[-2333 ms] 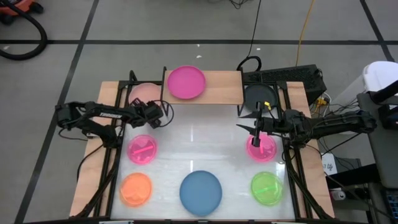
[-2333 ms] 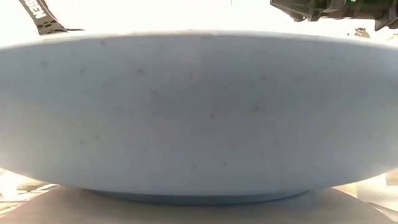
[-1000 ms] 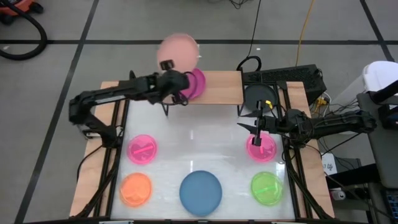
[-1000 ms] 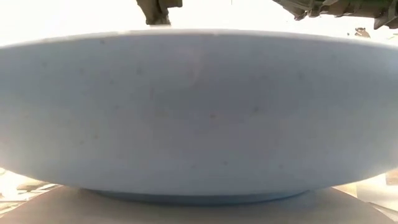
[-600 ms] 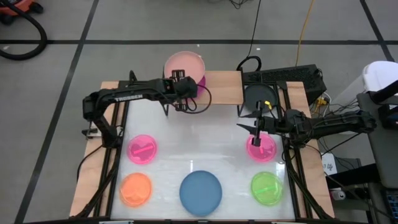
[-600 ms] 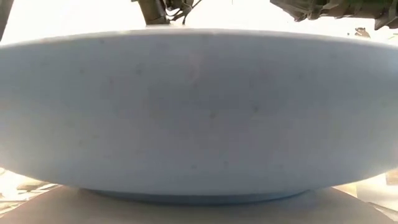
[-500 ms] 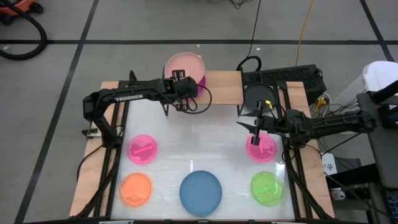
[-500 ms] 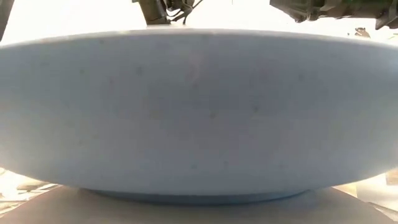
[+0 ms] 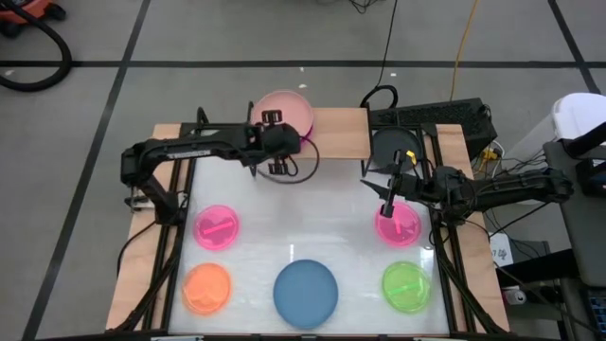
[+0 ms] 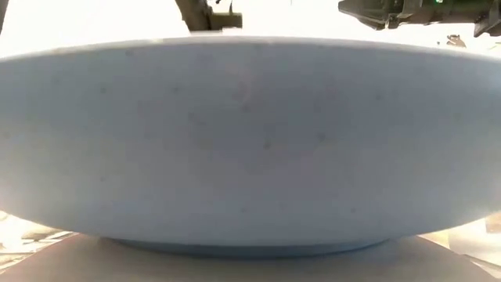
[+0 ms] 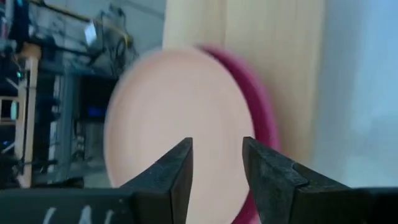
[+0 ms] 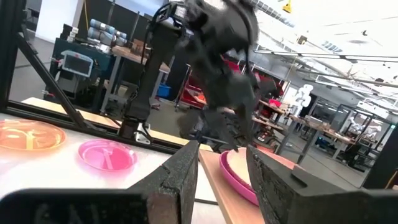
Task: Place and stack plates onto a shelf
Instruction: Stack the black plate on the brown plate on the shelf
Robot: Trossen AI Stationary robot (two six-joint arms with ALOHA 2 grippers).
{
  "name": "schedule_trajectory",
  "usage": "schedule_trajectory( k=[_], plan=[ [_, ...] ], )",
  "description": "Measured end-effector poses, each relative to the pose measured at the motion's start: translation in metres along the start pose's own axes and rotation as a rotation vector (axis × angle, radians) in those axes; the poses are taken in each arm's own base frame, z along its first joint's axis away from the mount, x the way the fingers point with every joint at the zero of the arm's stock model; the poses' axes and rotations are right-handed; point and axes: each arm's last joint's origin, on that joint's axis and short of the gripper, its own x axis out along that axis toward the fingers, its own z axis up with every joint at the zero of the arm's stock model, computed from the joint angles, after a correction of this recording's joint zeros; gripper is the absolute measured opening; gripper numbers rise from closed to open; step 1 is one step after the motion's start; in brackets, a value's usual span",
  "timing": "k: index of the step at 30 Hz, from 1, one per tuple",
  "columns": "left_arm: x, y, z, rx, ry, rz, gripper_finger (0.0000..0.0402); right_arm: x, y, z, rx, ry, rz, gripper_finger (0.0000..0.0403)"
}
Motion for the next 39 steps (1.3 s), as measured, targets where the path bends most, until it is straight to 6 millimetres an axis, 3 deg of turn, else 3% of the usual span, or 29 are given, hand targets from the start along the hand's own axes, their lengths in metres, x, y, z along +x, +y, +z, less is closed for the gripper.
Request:
schedule_trajectory(
  k=[5,8,12,20,26,29,33,39],
  plan=[
    [-0.06,-0.006,0.003,-0.119,-0.17,-0.013,0.0147,0.0,0.001,-0.002,-0.021,0.02,0.007,0.0118],
    [-0.099,-0.002,-0.005,-0.262,-0.271,-0.009,0.0147,0.0,0.001,-0.004,-0.03,0.039,0.005,0.0118],
    [-0.122,-0.003,-0.025,-0.393,-0.363,0.008,0.0147,0.0,-0.002,-0.006,-0.027,0.099,-0.103,0.0118],
    [-0.098,-0.044,-0.077,-0.529,-0.569,0.008,0.0147,0.0,-0.005,-0.011,-0.061,0.16,-0.149,0.0118],
    [-0.066,-0.081,-0.101,-0.72,-0.951,-0.043,0.0147,0.0,-0.007,-0.012,-0.069,0.187,-0.2,0.0118],
    [-0.054,-0.095,-0.113,-0.762,-1.064,-0.052,0.0147,0.002,-0.013,-0.002,-0.058,0.151,-0.238,0.0118],
    [-0.048,-0.097,-0.122,-0.808,-1.128,-0.016,0.0147,0.008,-0.024,0.018,-0.048,0.156,-0.257,0.0118],
    [-0.048,-0.096,-0.121,-0.812,-1.13,-0.008,0.0147,0.025,-0.043,0.037,-0.004,0.353,-0.283,0.0118]
  ],
)
